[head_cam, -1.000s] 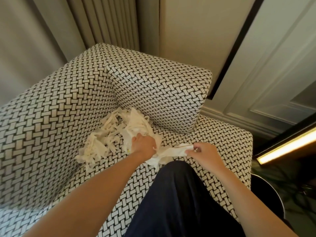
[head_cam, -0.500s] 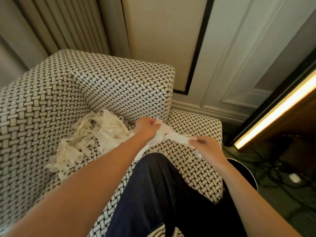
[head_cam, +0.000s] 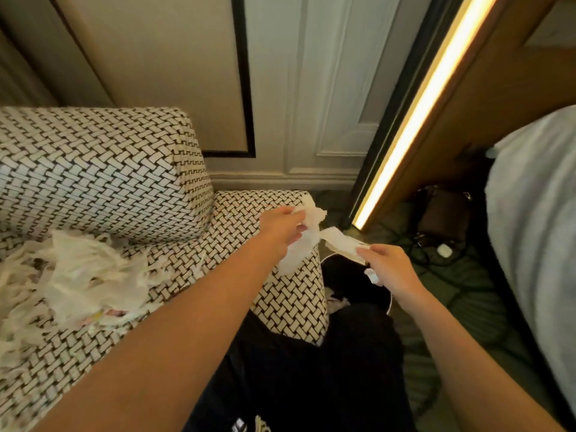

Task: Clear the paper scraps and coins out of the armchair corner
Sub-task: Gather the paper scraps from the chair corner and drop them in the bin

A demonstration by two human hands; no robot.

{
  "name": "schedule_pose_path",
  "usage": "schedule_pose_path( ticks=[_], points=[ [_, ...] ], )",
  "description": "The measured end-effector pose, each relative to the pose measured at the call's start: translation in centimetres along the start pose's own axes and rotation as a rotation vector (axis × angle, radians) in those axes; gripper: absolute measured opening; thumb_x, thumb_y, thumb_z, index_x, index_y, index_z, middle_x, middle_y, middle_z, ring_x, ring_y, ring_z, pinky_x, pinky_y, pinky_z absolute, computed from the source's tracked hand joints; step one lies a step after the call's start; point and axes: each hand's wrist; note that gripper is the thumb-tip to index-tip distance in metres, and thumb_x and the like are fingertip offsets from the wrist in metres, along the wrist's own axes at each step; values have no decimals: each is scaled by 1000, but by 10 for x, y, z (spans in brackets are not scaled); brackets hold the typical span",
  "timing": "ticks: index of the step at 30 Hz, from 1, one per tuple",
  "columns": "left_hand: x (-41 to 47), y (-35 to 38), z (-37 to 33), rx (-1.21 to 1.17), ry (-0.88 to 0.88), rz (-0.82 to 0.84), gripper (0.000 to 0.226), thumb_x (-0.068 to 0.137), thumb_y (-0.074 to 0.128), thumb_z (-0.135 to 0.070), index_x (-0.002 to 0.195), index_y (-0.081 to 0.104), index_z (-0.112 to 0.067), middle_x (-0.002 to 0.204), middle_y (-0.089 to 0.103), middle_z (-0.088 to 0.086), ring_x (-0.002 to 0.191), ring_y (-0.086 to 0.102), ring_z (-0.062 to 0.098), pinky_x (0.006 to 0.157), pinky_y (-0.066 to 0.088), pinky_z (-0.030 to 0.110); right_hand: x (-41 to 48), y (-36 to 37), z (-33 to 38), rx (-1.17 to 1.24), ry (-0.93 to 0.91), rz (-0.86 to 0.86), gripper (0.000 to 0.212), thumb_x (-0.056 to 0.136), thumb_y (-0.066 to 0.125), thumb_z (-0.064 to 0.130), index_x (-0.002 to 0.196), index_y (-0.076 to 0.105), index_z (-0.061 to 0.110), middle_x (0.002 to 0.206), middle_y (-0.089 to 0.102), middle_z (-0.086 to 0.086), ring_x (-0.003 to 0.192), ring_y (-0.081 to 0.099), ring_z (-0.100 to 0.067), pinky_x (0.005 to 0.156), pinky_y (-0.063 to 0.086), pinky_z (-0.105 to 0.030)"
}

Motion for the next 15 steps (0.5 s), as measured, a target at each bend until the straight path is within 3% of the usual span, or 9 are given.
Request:
schedule_pose_path(
  ticks=[5,9,15],
  points=[
    [12,50,14,-12,-88,143,34,90,58,-6,123,53,-12,117,61,9,91,64,14,84,52,27,18,-33,-43,-40,114,-44,42,90,58,26,109,59,-12,109,60,-29,69,57,-6,67,43,-31],
    [22,80,26,70,-75,210,20,92,58,-14,112,58,-17,116,62,7,103,63,15,84,51,27,36,-42,-70,-124,190,-42,38,89,57,24,103,63,-11,103,64,-28,63,54,-12,70,47,-35],
    [39,94,40,212,-53,248,31,95,54,-18,126,55,-17,120,60,3,108,58,16,85,46,28,57,-33,-90,-248,298,78,36,90,56,29,102,67,-3,98,66,-21,78,61,-25,77,52,-40]
  ],
)
Point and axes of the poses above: each hand's wrist, its own x-axis towards the middle knuckle, its own y-axis out of the palm, z = x × y
